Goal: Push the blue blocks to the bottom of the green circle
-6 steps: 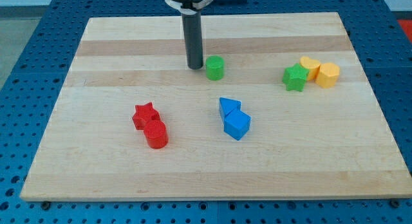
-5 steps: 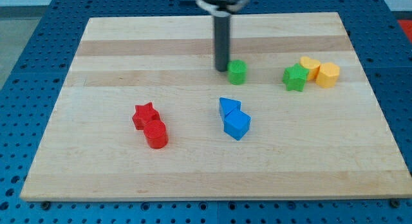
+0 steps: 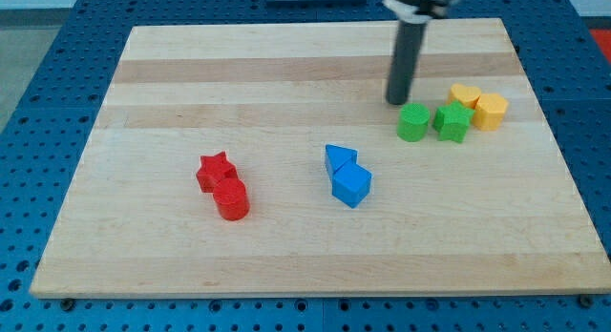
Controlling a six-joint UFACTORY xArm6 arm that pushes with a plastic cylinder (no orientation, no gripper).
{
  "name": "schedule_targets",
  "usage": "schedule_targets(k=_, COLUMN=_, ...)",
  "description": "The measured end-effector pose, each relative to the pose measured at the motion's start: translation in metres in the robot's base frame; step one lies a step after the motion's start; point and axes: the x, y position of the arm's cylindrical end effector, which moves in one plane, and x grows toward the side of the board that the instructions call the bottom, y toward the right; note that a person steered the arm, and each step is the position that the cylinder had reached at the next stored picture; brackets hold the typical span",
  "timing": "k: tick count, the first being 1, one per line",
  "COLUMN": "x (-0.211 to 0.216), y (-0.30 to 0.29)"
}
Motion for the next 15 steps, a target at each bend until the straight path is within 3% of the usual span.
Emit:
schedule_targets(k=2, x=0.026, y=-0.112)
schedule_targets(k=3, x=0.116, y=-0.109)
schedule_targets(k=4, x=0.154, y=-0.107)
schedule_targets(k=5, x=0.163, y=-0.101)
schedule_targets(k=7, x=0.129, y=-0.008)
schedule_targets(k=9, x=0.110, y=0.000)
schedule_targets(k=11, x=0.192, y=0.004)
schedule_targets(k=12, x=0.190, y=0.034)
schedule_targets(k=13, x=0.142, y=0.049)
schedule_targets(k=15, x=0.123, y=0.049)
